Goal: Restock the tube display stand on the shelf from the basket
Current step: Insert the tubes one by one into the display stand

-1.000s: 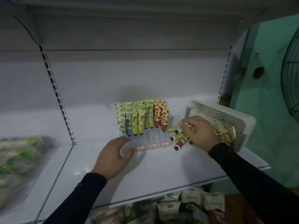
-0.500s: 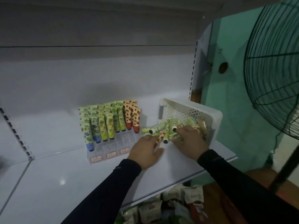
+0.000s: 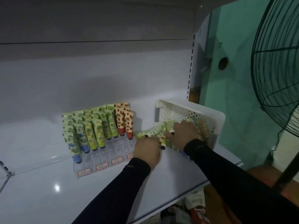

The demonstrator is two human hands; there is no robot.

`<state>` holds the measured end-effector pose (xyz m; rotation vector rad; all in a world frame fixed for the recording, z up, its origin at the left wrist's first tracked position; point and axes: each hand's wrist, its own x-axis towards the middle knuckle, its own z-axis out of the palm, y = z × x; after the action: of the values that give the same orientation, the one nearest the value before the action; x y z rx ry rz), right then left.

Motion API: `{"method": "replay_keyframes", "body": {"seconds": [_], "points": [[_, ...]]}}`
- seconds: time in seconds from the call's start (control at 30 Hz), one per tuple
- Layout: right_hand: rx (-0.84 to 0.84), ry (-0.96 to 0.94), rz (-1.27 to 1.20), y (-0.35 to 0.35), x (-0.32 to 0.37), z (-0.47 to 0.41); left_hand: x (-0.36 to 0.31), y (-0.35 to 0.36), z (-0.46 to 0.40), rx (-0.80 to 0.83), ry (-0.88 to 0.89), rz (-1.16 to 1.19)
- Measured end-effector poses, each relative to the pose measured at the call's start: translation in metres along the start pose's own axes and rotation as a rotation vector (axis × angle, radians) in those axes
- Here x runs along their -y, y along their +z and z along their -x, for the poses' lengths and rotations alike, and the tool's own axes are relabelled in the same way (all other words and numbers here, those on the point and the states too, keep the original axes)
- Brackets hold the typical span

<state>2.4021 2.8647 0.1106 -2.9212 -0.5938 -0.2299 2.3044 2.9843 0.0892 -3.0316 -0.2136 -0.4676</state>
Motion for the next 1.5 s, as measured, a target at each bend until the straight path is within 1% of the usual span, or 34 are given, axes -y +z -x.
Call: {"method": "replay_keyframes", "body": {"seconds": [0.17, 0.3, 0.4, 0.47, 0.53, 0.6, 0.67, 0.73, 0.77, 0.87, 0.97, 1.07, 1.13, 1.2, 1.23, 1.27, 1.33, 1.37, 1.43, 1.5], "points": [[-0.042, -0.016, 0.015, -0.003, 0.000, -0.004, 0.003, -0.005, 0.000, -0.042, -0.101, 0.269], [-0.055, 0.000, -0.066, -0.010, 0.005, 0.001, 0.002, -0.014, 0.002, -0.064, -0.134, 0.415], [-0.090, 0.044, -0.172, -0.015, 0.004, 0.006, 0.003, -0.020, 0.005, -0.051, -0.192, 0.614], [-0.135, 0.017, -0.230, -0.017, 0.004, 0.012, 0.003, -0.022, 0.008, -0.007, -0.281, 0.843], [-0.220, -0.033, -0.286, -0.016, 0.004, 0.021, 0.000, -0.027, 0.014, 0.027, -0.411, 1.154], [-0.315, -0.072, -0.416, -0.014, 0.005, 0.033, -0.005, -0.036, 0.020, 0.068, -0.553, 1.434], [-0.372, -0.122, -0.508, -0.014, 0.005, 0.049, -0.010, -0.048, 0.026, 0.109, -0.652, 1.727], [-0.390, -0.209, -0.555, -0.018, 0.006, 0.070, -0.010, -0.055, 0.032, 0.146, -0.668, 1.959], [-0.395, -0.256, -0.572, -0.020, 0.008, 0.080, -0.008, -0.056, 0.034, 0.150, -0.633, 2.011], [-0.371, -0.342, -0.642, -0.020, 0.012, 0.099, -0.005, -0.062, 0.042, 0.102, -0.511, 1.973], [-0.309, -0.463, -0.707, -0.018, 0.018, 0.107, -0.001, -0.070, 0.050, 0.027, -0.527, 1.880], [-0.235, -0.559, -0.813, -0.020, 0.024, 0.108, 0.007, -0.077, 0.063, 0.012, -0.537, 1.768], [-0.205, -0.506, -0.956, -0.024, 0.027, 0.106, 0.013, -0.080, 0.073, 0.003, -0.499, 1.728], [-0.215, -0.402, -1.079, -0.028, 0.031, 0.101, 0.020, -0.084, 0.081, 0.013, -0.484, 1.735], [-0.169, -0.358, -1.117, -0.031, 0.034, 0.098, 0.024, -0.085, 0.084, 0.033, -0.486, 1.757], [-0.073, -0.314, -1.154, -0.034, 0.037, 0.096, 0.027, -0.086, 0.087, 0.062, -0.485, 1.779], [0.196, -0.238, -1.290, -0.037, 0.045, 0.094, 0.032, -0.085, 0.092, 0.126, -0.487, 1.815], [0.311, -0.242, -1.375, -0.036, 0.048, 0.093, 0.034, -0.084, 0.095, 0.161, -0.489, 1.837], [0.444, -0.306, -1.542, -0.035, 0.053, 0.094, 0.037, -0.083, 0.099, 0.224, -0.489, 1.896], [0.507, -0.320, -1.686, -0.034, 0.057, 0.097, 0.040, -0.079, 0.104, 0.246, -0.495, 1.928]]}}
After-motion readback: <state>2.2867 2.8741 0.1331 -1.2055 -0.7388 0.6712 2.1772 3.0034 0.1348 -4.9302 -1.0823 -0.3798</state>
